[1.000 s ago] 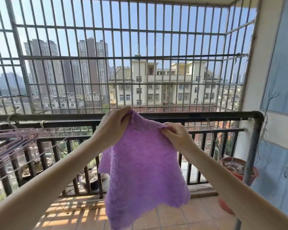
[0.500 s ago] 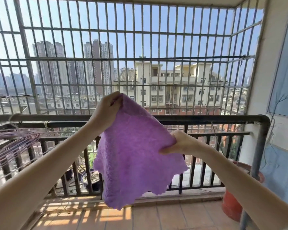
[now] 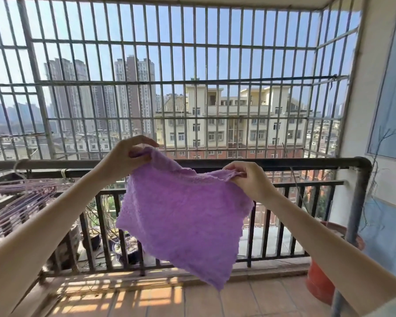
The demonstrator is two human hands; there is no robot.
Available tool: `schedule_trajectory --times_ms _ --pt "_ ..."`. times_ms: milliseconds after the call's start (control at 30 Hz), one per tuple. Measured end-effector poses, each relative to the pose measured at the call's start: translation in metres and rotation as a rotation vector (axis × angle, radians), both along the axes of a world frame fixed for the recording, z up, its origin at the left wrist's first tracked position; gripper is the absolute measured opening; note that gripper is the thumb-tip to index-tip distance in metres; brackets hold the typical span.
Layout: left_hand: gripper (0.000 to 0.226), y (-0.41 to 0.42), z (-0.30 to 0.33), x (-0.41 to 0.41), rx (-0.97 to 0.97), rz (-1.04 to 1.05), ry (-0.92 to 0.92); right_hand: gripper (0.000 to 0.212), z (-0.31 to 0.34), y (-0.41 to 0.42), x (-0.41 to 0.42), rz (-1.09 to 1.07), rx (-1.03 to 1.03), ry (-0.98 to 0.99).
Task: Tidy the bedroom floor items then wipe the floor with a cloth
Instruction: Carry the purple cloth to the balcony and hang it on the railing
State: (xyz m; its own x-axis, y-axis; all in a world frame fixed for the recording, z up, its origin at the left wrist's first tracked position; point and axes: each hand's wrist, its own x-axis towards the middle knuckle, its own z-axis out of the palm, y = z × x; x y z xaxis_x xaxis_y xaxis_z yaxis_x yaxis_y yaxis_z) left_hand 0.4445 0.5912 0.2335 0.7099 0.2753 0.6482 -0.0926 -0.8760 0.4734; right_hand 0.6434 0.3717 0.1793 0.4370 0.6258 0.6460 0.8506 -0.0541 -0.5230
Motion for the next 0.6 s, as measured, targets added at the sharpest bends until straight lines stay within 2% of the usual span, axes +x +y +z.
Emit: schedule_trajectory --times_ms 100,200,300,400,500,600 --pt "0.029 0.018 -0.010 0.001 0.112 0.084 -0.003 0.014 0.001 0.002 -0.001 -0.073 0.034 -0.067" --pt "0.026 0.028 -0.019 0.001 0.145 0.134 -0.017 0.009 0.002 0.001 0.000 -0.118 0.068 -0.124" --pt "0.038 0.026 -0.028 -0.001 0.165 0.101 -0.049 0.008 0.005 0.000 0.002 -0.151 0.083 -0.256" --pt "0.050 0.028 -0.034 -0.001 0.272 0.101 -0.048 0.012 0.007 0.002 0.005 -0.185 0.073 -0.353" --pt "0.047 0.031 -0.037 -0.003 0.341 0.057 -0.076 0.011 0.007 0.004 0.008 -0.212 0.064 -0.401" --pt "0.044 0.027 -0.040 -0.004 0.306 0.048 -0.098 0.011 0.011 0.005 0.010 -0.218 0.041 -0.442"
